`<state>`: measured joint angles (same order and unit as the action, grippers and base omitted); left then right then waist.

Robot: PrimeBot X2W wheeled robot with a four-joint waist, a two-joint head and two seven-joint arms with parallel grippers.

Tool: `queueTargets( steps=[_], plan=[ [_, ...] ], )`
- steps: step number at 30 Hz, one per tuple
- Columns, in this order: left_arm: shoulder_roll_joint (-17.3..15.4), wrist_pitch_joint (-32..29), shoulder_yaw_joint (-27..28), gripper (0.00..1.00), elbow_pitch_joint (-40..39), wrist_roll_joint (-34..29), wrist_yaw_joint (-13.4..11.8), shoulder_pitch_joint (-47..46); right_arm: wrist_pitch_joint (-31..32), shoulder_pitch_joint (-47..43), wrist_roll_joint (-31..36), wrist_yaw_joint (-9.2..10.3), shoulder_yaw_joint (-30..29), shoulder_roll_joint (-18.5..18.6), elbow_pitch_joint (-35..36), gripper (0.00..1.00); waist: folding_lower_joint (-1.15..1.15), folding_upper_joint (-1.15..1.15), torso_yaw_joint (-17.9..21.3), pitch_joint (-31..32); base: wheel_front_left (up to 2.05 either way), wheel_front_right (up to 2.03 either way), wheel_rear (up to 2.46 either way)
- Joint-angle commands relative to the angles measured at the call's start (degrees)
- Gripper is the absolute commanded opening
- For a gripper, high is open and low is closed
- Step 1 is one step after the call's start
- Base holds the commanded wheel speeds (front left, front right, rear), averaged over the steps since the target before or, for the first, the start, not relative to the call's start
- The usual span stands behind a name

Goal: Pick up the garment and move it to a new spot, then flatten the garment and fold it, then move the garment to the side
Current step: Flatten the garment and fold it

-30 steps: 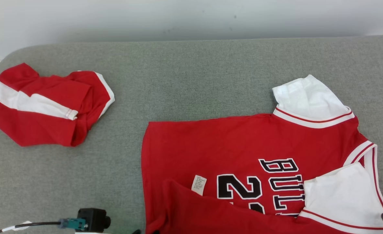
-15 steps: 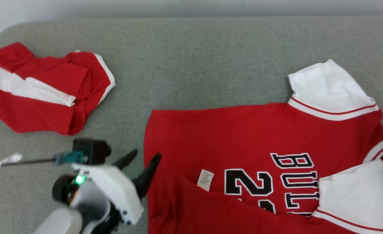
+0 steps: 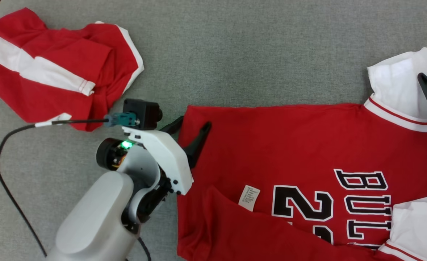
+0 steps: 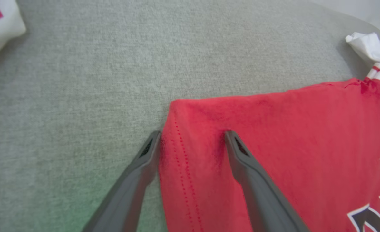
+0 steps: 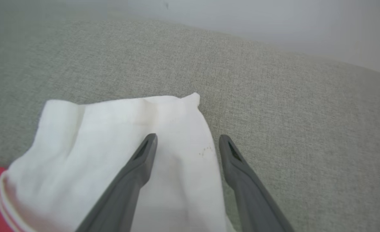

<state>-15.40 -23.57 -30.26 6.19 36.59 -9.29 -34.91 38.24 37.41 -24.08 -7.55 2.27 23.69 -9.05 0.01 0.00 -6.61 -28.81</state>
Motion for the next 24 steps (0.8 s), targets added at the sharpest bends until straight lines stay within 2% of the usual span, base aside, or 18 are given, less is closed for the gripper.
queueTargets(
  steps=[1, 7, 17, 18, 19, 20, 24],
  plan=[
    [0.5, -0.3, -0.8, 1.0, 1.9, 0.0, 0.5, -0.2, -0.4, 1.7, 0.8, 0.13, 0.2, 0.1, -1.4, 1.0, -0.01, 0.0, -0.2, -0.3, 0.0, 0.0, 0.0],
    [1.7, -0.7, -2.0, 1.0, 5.3, 0.3, 2.2, -2.5, 0.0, 4.5, 0.2, 0.13, 2.5, -0.4, -5.9, 1.0, -0.01, 0.0, -0.3, -0.7, 0.0, 0.0, 0.0],
    [2.7, -4.1, -5.2, 0.98, 7.3, 1.5, 4.7, -3.1, -0.1, 5.3, -3.2, 0.13, 6.2, 0.3, -8.5, 1.0, -0.01, 0.0, 0.1, -0.7, 0.0, 0.0, 0.0],
    [3.0, -4.2, -5.5, 0.31, 7.2, 1.6, 5.0, -3.1, -0.1, 5.5, -3.5, 0.13, 6.8, 0.3, -8.6, 0.83, -0.01, 0.0, 0.2, -0.7, 0.0, 0.0, 0.0],
    [3.3, -4.2, -5.7, 0.0, 7.1, 2.0, 5.3, -3.1, -0.4, 5.6, -3.8, 0.13, 7.3, 0.3, -8.7, 0.21, -0.01, 0.0, 0.2, -0.7, 0.0, 0.0, 0.0],
    [3.5, -4.6, -6.2, 0.0, 7.1, 2.4, 5.9, -3.2, -0.6, 5.8, -4.2, 0.13, 7.9, 0.3, -8.8, 0.0, -0.01, 0.0, 0.2, -0.7, 0.0, 0.0, 0.0],
    [3.4, -4.2, -5.3, 0.0, 6.1, 2.8, 6.2, -4.3, -4.1, 7.6, -4.3, 0.13, 9.0, 1.4, -9.2, 0.0, -0.01, 0.0, 0.1, -0.6, 0.0, 0.0, 0.0]
  ],
)
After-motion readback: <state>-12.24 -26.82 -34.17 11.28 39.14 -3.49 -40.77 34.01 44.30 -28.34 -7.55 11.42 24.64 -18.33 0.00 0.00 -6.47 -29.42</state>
